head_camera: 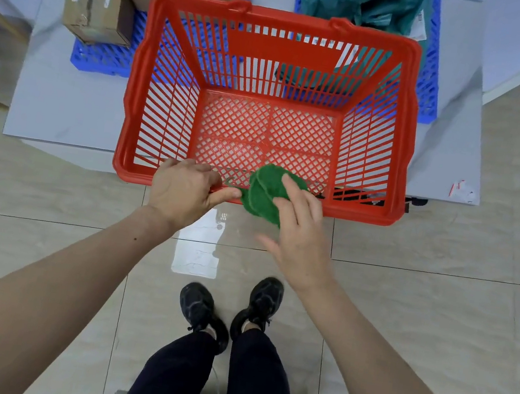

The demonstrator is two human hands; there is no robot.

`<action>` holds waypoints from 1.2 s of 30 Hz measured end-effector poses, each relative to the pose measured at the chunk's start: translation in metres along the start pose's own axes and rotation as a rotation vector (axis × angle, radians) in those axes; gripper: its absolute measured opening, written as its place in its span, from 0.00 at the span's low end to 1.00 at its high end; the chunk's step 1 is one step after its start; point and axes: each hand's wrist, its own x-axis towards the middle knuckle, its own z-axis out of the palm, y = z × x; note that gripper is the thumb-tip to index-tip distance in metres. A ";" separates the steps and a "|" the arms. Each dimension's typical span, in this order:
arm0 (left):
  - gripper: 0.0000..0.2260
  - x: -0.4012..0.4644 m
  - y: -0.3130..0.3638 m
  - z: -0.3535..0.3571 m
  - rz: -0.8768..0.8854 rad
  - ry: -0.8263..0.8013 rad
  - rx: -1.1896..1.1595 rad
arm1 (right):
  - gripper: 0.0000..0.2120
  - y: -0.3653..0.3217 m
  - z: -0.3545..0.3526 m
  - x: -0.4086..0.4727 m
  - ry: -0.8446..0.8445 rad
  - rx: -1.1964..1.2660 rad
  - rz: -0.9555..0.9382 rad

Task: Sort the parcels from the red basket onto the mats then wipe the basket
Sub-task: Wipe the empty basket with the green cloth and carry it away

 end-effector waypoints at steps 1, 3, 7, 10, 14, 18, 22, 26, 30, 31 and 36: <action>0.32 0.000 0.000 0.000 -0.003 -0.005 0.003 | 0.14 -0.001 0.005 0.002 0.036 -0.038 -0.003; 0.32 0.001 0.000 -0.001 -0.008 -0.024 0.009 | 0.07 -0.001 0.012 0.005 0.123 -0.081 -0.029; 0.34 0.001 0.000 0.000 -0.017 -0.060 0.021 | 0.16 0.004 0.004 -0.008 0.164 -0.063 -0.093; 0.35 0.002 0.001 -0.002 -0.031 -0.085 0.007 | 0.20 0.011 -0.006 -0.019 0.134 -0.063 -0.111; 0.36 0.006 0.002 -0.005 -0.024 -0.079 -0.038 | 0.19 0.019 -0.014 -0.027 0.109 -0.077 -0.113; 0.34 0.003 0.010 -0.004 -0.005 -0.050 -0.061 | 0.18 0.023 -0.017 -0.031 0.111 -0.088 -0.072; 0.34 0.004 0.011 -0.005 0.000 -0.073 -0.058 | 0.17 0.027 -0.018 -0.036 0.121 -0.108 -0.058; 0.35 0.004 0.011 -0.006 -0.008 -0.102 -0.048 | 0.15 0.028 -0.020 -0.042 0.118 -0.108 -0.050; 0.36 0.007 0.011 -0.007 -0.034 -0.123 -0.046 | 0.19 0.026 -0.033 -0.050 0.090 0.014 0.239; 0.37 0.007 0.010 -0.007 -0.038 -0.126 -0.046 | 0.21 0.026 -0.039 -0.052 0.082 0.073 0.366; 0.36 0.007 0.009 -0.007 -0.038 -0.122 -0.029 | 0.21 0.010 -0.059 -0.059 0.137 0.333 0.688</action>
